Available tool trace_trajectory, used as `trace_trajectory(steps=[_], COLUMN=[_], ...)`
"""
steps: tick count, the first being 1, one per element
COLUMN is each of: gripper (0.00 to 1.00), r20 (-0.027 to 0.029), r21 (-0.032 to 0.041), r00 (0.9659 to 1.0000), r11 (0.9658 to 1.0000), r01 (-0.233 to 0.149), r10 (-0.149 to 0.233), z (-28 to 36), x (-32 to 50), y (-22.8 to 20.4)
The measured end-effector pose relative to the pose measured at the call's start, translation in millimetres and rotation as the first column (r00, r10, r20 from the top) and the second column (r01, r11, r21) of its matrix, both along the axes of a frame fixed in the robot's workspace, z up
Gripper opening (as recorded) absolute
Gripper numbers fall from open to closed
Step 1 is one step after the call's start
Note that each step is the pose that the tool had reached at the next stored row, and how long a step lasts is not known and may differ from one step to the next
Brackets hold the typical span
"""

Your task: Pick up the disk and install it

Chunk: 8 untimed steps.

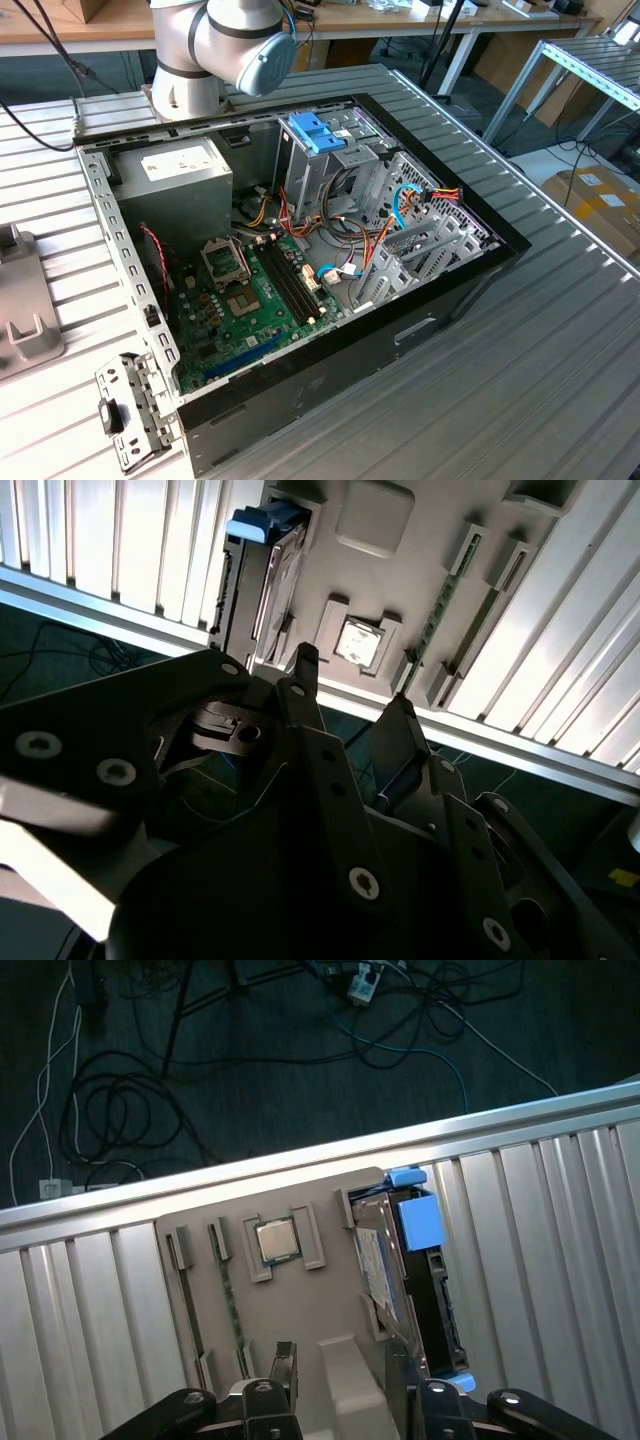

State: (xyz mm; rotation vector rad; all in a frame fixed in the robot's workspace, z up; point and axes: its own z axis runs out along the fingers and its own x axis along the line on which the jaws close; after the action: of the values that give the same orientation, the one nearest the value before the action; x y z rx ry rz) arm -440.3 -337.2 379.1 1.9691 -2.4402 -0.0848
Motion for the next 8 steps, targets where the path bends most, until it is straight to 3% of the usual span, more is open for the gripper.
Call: trace_trajectory(steps=[8], gripper=[0.48], r20=[0.0], r21=[0.0009], r00=[1.0], r11=[1.0], r01=[0.0], r10=[0.0], z=[-0.7], x=[-0.1], y=[2.9])
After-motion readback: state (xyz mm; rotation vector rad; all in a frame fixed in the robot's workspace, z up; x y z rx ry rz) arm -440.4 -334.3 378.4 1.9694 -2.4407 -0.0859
